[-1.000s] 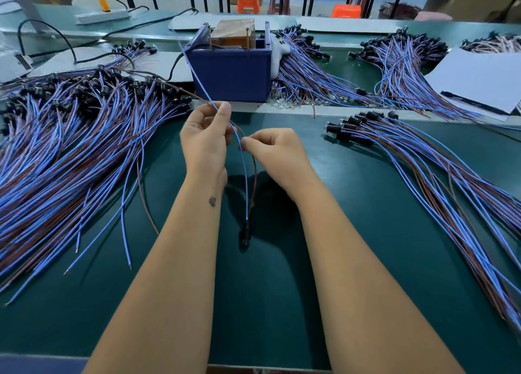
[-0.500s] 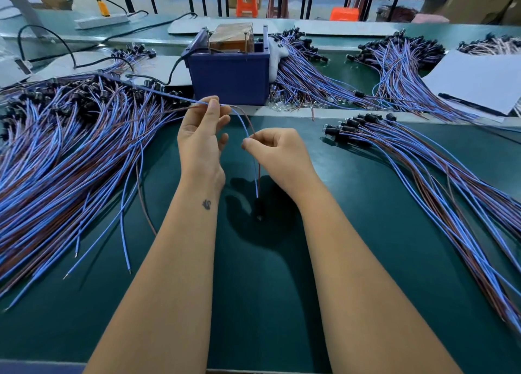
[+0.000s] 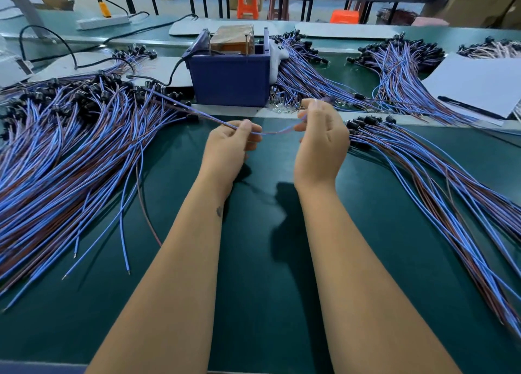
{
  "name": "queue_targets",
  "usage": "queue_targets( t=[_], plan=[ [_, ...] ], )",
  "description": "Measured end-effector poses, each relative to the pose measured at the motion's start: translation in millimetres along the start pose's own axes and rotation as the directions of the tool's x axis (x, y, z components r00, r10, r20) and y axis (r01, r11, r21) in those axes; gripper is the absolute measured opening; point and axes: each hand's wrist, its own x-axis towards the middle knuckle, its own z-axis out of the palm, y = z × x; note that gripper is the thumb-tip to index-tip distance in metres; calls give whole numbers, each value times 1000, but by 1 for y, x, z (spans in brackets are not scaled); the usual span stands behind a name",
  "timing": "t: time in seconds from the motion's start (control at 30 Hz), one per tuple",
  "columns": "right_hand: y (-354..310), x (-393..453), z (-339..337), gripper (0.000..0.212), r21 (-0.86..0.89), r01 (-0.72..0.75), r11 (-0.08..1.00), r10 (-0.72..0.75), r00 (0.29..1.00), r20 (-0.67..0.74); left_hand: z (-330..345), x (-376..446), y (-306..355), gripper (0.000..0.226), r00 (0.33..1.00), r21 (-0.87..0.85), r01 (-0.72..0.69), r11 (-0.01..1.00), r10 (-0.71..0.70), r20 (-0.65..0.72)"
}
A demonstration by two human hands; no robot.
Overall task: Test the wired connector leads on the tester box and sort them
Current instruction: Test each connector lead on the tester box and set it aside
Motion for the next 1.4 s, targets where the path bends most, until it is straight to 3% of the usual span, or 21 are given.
queue_targets(
  t=[0.1, 0.2, 0.3, 0.37, 0.53, 0.63, 0.77, 0.87, 0.93, 1.0, 1.1, 1.17, 1.23, 1.4],
  plan=[
    [5, 8, -4, 20, -138, -3, 990, -9, 996, -89, 7, -4, -5, 22, 989, 282, -128, 951, 103, 102],
    [12, 15, -8, 29, -263, -34, 964, 11, 996, -92, 12, -10, -7, 16, 954, 470, -265, 842, 159, 253],
    [15, 26, -20, 31, -353, -50, 934, 36, 998, -47, 13, -13, -7, 8, 893, 463, -354, 813, 145, 426],
    [15, 38, -38, 33, -442, -30, 896, 35, 999, 3, 12, -13, -7, 19, 852, 472, -401, 785, 131, 507],
    [9, 69, -86, 40, -659, 23, 752, 78, 989, 124, 12, -11, -8, 29, 864, 477, -382, 792, 123, 489],
    [3, 86, -112, 40, -804, 48, 592, 93, 987, 128, 15, -12, -8, 26, 877, 477, -365, 799, 123, 465],
    [-2, 92, -118, 30, -981, 24, 192, 64, 997, 37, 17, -14, -8, 19, 901, 483, -327, 812, 115, 418],
    [-2, 78, -89, 33, -986, 42, 163, 55, 997, 52, 18, -15, -6, 18, 931, 537, -317, 782, 148, 335],
    [1, 62, -59, 34, -967, 135, 215, 61, 987, 152, 10, -10, -7, 20, 958, 714, -280, 642, 237, 163],
    [4, 41, -28, 32, -907, 249, 340, 53, 958, 283, -8, -2, -7, 27, 954, 816, -95, 571, 286, -90],
    [11, 0, 12, 26, -739, 442, 508, 12, 855, 519, -41, 4, -6, 33, 898, 770, 158, 618, 235, -373],
    [19, -22, 28, 24, -655, 593, 468, -14, 746, 666, -60, 6, -6, 38, 852, 711, 266, 651, 186, -490],
    [27, -25, 32, 24, -632, 658, 409, -20, 699, 715, -72, 9, -7, 47, 821, 662, 358, 659, 116, -560],
    [31, -14, 27, 24, -650, 570, 503, 39, 736, 676, -73, 14, -11, 71, 839, 729, 449, 516, 38, -543]
  ],
)
